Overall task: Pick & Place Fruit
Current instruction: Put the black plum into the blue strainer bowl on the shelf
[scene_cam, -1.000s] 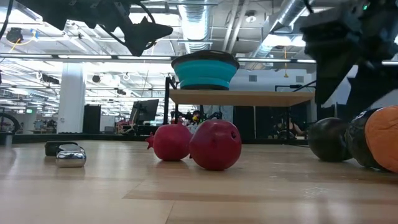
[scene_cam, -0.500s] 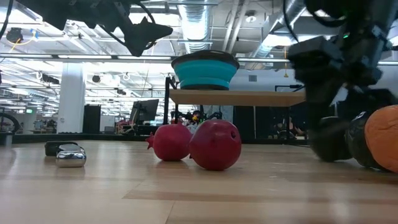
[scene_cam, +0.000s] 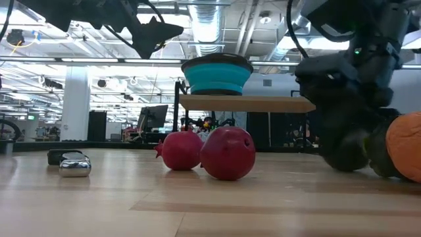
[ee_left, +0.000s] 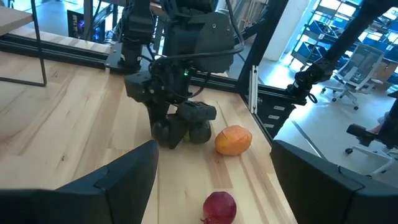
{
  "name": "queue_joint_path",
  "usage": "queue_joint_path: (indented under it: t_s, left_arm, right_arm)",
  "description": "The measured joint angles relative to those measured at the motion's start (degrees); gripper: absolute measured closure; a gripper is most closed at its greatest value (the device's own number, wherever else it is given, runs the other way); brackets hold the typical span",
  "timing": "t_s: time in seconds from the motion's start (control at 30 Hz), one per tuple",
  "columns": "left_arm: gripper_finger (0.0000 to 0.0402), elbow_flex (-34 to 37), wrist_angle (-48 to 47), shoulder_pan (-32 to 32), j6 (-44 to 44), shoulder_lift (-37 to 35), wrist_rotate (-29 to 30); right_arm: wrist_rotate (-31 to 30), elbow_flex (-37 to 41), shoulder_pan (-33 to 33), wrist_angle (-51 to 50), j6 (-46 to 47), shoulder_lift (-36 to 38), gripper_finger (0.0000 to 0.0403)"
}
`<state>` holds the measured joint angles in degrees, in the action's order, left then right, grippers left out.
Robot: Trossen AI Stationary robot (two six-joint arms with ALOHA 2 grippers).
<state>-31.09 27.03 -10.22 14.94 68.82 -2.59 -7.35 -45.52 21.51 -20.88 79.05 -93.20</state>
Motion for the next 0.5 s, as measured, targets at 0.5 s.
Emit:
queue_joint_path:
  t_s: [0.5]
  left_arm:
    - [0.0097,0.0,0.7,-1.9,-21.5,0.0,-7.1]
  right_arm:
    - [11.5,-0.2,-9.6,68.0,-38.2,-8.4,0.0158]
